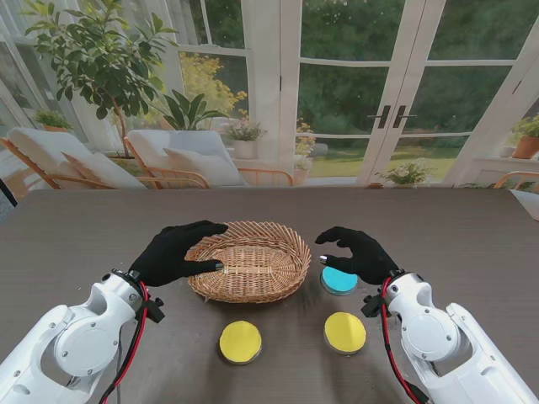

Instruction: Stack culture dishes into a storage basket

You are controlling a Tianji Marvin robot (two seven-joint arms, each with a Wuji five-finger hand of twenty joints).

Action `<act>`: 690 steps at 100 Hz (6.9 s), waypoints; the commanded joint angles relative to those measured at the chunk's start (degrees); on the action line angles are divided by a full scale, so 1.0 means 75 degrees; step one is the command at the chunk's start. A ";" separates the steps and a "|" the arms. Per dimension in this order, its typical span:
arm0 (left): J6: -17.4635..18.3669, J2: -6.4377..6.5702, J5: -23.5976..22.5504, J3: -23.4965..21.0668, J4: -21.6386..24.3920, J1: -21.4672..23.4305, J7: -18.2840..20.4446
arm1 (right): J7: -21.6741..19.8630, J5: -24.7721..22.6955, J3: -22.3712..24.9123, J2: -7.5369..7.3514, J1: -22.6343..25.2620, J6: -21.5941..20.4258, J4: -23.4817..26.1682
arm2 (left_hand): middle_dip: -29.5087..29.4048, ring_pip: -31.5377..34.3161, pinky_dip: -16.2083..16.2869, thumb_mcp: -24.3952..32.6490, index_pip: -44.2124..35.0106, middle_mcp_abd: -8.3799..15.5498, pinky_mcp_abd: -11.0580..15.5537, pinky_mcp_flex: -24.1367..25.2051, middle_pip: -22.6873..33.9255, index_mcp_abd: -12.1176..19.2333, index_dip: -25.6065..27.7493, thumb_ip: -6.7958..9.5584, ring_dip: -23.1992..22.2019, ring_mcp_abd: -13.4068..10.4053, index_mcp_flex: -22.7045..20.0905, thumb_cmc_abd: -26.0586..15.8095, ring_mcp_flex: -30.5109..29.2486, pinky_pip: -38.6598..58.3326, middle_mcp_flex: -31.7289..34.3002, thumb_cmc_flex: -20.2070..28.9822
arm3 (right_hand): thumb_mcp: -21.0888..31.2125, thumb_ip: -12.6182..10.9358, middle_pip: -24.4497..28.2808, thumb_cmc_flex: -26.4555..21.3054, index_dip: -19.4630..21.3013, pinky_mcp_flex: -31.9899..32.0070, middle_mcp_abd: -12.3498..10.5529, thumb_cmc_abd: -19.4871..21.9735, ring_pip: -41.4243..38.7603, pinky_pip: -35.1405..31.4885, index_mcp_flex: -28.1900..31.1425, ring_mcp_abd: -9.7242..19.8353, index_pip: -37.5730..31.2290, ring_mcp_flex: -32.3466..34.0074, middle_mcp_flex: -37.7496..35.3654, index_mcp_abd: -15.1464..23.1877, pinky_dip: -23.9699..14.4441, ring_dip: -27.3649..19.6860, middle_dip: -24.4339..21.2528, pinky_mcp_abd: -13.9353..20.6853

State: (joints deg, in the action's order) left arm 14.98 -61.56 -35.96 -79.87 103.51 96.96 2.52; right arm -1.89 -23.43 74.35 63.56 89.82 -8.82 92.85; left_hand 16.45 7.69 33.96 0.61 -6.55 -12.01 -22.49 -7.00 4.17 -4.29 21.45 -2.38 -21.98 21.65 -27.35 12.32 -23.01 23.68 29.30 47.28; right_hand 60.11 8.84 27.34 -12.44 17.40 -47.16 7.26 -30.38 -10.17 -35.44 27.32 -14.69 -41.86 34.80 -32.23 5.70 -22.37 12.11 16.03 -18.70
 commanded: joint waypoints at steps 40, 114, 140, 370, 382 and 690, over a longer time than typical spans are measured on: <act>0.0191 -0.0128 0.0942 -0.0042 -0.0462 -0.0289 0.0227 | 0.0141 -0.1523 -0.0355 -0.0053 -0.0125 0.0855 0.0075 | -0.0405 -0.0700 -0.0383 -0.0159 0.0237 -0.0261 -0.0121 0.0478 -0.0303 -0.0312 -0.0284 0.0245 0.0692 -0.0157 0.0166 -0.0811 0.1166 -0.1726 -0.0558 0.0049 | -0.0285 -0.0039 -0.0231 0.0113 -0.0134 0.3904 0.0043 -0.1006 -0.0028 -0.0187 -0.0815 0.0041 0.0431 -0.0186 0.0570 0.0664 -0.0559 0.0053 -0.0111 0.0026; -0.0140 -0.0137 0.1091 -0.0474 -0.0086 0.0206 0.0321 | -0.0599 -0.4716 -0.1656 -0.0427 -0.1366 0.2631 -0.0828 | -0.0415 -0.0626 -0.0361 -0.0185 0.0212 -0.0438 -0.0135 0.0491 -0.0224 -0.0413 -0.0331 0.0245 0.0784 -0.0033 0.0110 -0.0978 0.1109 -0.1869 -0.0378 0.0181 | 0.1194 0.0553 0.0684 0.0555 0.0612 0.2077 0.0061 -0.4235 -0.7124 -0.6519 -0.1500 0.1228 0.0960 0.1562 0.1401 0.1313 -0.3268 0.3112 0.0365 0.1189; -0.0235 -0.0121 0.1163 -0.0483 -0.0014 0.0234 0.0445 | -0.0770 -0.4788 -0.2234 -0.0464 -0.1771 0.2867 -0.1328 | -0.0396 -0.0627 -0.0344 -0.0182 0.0203 -0.0474 -0.0132 0.0490 -0.0223 -0.0420 -0.0333 0.0248 0.0784 -0.0027 0.0095 -0.0999 0.1113 -0.1876 -0.0363 0.0205 | 0.1280 0.0572 0.0927 0.0571 0.0768 0.2027 0.0182 -0.4310 -0.7406 -0.6710 -0.1955 0.1366 0.0884 0.1556 0.1719 0.1333 -0.3429 0.3090 0.0542 0.1298; -0.0371 -0.0101 0.1285 -0.0706 0.0227 0.0502 0.0633 | -0.0072 -0.3859 -0.4501 -0.0268 -0.3231 0.3812 -0.3491 | -0.0361 -0.0621 -0.0308 -0.0196 0.0173 -0.0634 -0.0145 0.0451 -0.0217 -0.0337 -0.0329 0.0244 0.0780 0.0046 0.0023 -0.1125 0.1087 -0.1890 -0.0286 0.0270 | 0.2575 -0.0002 0.1960 -0.1551 0.1206 -0.0727 0.0260 -0.3845 -0.7881 -0.7224 -0.0846 0.2256 -0.1093 0.4982 -0.1822 0.1499 -0.2728 0.2829 0.0822 0.0852; -0.0375 -0.0103 0.1289 -0.0721 0.0238 0.0516 0.0626 | -0.0007 -0.3815 -0.4528 -0.0248 -0.3258 0.3808 -0.3551 | -0.0362 -0.0621 -0.0311 -0.0197 0.0171 -0.0645 -0.0151 0.0455 -0.0218 -0.0359 -0.0329 0.0243 0.0780 0.0043 0.0014 -0.1133 0.1085 -0.1894 -0.0285 0.0276 | 0.2633 -0.0012 0.1956 -0.1588 0.1155 -0.0795 0.0226 -0.3811 -0.7873 -0.7227 -0.0789 0.2267 -0.1119 0.5054 -0.1873 0.1487 -0.2722 0.2847 0.0843 0.0846; -0.0581 -0.0151 0.1091 -0.1115 0.0433 0.0885 0.0414 | -0.0153 -0.4309 -0.3984 -0.0396 -0.0731 0.1152 0.1077 | -0.0370 -0.0607 -0.0287 -0.0201 0.0157 -0.0695 -0.0144 0.0423 -0.0220 -0.0334 -0.0331 0.0244 0.0746 0.0077 -0.0037 -0.1187 0.1037 -0.1872 -0.0277 0.0339 | 0.2067 -0.0122 0.1926 -0.1274 0.1064 -0.0739 0.0473 -0.3034 -0.7976 -0.7440 -0.0254 0.2373 -0.1209 0.4956 -0.1408 0.1307 -0.2699 0.2930 0.1100 0.1106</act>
State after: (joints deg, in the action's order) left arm 10.79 -62.46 -27.78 -87.97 106.08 103.14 4.84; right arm -2.52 -55.39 45.06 60.02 84.48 0.30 101.85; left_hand 13.59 3.67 31.30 0.07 -5.71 -17.06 -23.06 -4.09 2.79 -7.31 19.22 -2.33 -16.82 21.84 -27.28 6.43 -15.97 11.24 27.09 48.43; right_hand 69.00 13.79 39.41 -18.33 22.64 -47.74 13.76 -62.16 -68.97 -87.88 18.73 1.95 -41.98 69.86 -42.64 12.59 -44.51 33.86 21.88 -10.60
